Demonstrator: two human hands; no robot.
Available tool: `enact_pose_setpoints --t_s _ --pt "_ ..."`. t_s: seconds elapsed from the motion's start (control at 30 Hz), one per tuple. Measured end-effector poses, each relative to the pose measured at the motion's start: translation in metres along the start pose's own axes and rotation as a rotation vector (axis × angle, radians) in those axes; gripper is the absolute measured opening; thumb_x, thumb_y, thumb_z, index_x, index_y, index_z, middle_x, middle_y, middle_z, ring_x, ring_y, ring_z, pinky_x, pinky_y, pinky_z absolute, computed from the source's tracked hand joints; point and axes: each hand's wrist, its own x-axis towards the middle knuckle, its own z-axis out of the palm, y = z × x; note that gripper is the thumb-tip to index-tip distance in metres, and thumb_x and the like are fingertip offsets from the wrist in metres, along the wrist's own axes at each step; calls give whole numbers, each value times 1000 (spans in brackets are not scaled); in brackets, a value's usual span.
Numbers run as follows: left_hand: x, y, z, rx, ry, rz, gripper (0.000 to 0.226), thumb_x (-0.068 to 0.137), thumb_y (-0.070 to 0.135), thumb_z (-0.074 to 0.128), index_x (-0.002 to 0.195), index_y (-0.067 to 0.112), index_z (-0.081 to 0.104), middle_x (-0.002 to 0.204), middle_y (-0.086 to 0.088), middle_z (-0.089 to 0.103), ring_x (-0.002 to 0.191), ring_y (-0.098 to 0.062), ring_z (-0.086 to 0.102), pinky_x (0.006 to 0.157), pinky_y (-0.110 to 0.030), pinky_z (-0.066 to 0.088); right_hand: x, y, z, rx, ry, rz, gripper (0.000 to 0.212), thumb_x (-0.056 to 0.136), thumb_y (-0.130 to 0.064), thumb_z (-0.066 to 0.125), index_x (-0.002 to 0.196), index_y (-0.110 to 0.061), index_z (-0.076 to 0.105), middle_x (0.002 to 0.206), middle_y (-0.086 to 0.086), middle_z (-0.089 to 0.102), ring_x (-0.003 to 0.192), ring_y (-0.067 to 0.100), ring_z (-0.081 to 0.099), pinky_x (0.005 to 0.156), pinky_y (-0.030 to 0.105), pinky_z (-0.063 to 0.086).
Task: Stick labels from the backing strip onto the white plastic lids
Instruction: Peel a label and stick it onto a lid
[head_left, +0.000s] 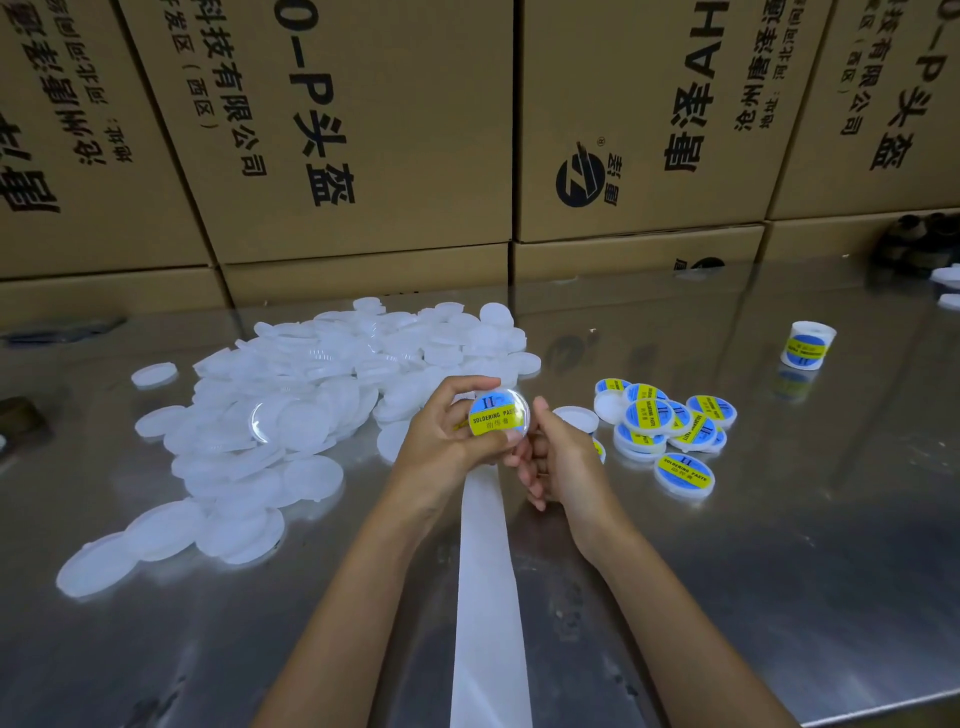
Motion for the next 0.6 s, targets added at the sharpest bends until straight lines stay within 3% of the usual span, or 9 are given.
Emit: enact_pose_setpoints --t_s 0.13,0.27,0.43,0.5,0.6 --pt "2 2 -1 -20 136 20 36 79 -3 79 108 11 64 95 -11 74 71 -22 71 61 -30 59 -9 6 4 -154 -40 -167 52 103 -45 41 67 -11 56 50 2 50 40 12 38 38 22 27" --pt "4 2 -4 23 226 27 23 82 2 78 100 13 70 91 -1 76 78 -14 72 67 -27 60 -14 11 8 -211 -118 -278 44 102 -41 49 67 -18 62 52 -10 51 44 4 44 40 13 31" --pt "4 1 -2 54 254 6 12 85 5 77 94 10 72 89 -4 75 71 -17 70 50 -28 55 -12 9 4 -266 -90 -394 40 96 -31 63 78 2 48 54 -8 51 47 5 35 49 17 30" --pt "4 1 -2 97 278 11 7 87 7 75 92 9 72 87 -3 75 71 -17 71 47 -28 54 -13 10 3 -275 -111 -407 39 95 -25 65 78 4 47 58 -5 58 48 5 34 49 17 29" --pt "3 2 -1 138 265 13 4 91 11 72 92 8 72 82 -4 74 66 -19 68 46 -27 52 -11 11 2 -239 -118 -348 37 94 -24 67 76 2 48 49 -12 53 45 6 30 44 15 26"
